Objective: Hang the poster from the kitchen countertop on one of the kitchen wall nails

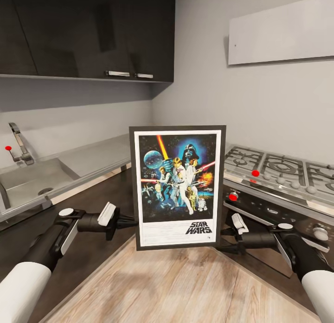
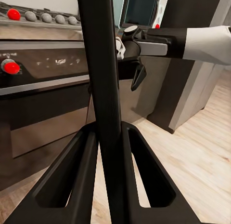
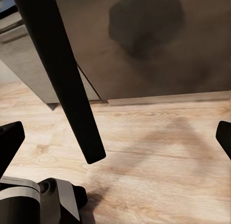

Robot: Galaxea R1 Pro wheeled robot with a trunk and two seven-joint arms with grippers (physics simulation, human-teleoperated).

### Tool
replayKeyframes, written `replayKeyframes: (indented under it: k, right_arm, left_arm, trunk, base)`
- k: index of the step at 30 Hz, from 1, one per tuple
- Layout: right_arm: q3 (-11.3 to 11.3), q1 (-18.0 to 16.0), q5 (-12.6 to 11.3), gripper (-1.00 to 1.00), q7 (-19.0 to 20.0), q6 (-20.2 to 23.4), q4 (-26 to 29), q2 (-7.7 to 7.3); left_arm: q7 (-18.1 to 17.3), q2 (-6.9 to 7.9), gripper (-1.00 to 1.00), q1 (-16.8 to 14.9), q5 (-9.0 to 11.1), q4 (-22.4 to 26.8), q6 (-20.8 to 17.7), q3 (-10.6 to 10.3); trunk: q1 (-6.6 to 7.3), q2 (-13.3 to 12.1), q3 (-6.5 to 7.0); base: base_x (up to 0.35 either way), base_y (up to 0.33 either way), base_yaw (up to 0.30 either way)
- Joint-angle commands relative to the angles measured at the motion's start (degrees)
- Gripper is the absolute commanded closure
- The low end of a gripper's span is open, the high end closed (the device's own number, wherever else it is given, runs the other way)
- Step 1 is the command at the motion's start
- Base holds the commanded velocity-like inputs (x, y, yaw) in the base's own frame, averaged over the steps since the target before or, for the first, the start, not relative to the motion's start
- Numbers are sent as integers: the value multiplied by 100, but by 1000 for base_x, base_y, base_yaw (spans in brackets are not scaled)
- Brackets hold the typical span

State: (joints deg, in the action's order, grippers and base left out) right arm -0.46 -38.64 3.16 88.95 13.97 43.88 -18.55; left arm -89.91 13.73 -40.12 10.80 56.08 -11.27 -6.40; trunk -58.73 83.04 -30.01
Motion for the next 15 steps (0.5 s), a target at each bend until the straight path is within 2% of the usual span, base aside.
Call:
replayKeyframes:
  k: [1,9,15]
  right_arm:
    - [-4,-4,27,-100,26,57,7,0]
    - [2,-4,9,-100,46,-236,7,11]
    - [8,-4,-3,-100,51,-302,7,10]
  left_arm:
    - [-9,7,100,-5,27,-1,-42,-19]
    - [-9,7,100,-5,27,3,-47,-19]
    - [-9,7,100,-5,27,5,-47,-19]
  trunk:
    - [0,4,-6]
    - [0,4,-6]
    - [0,4,-6]
  base:
    - [0,0,0]
    - [0,0,0]
    - [0,0,0]
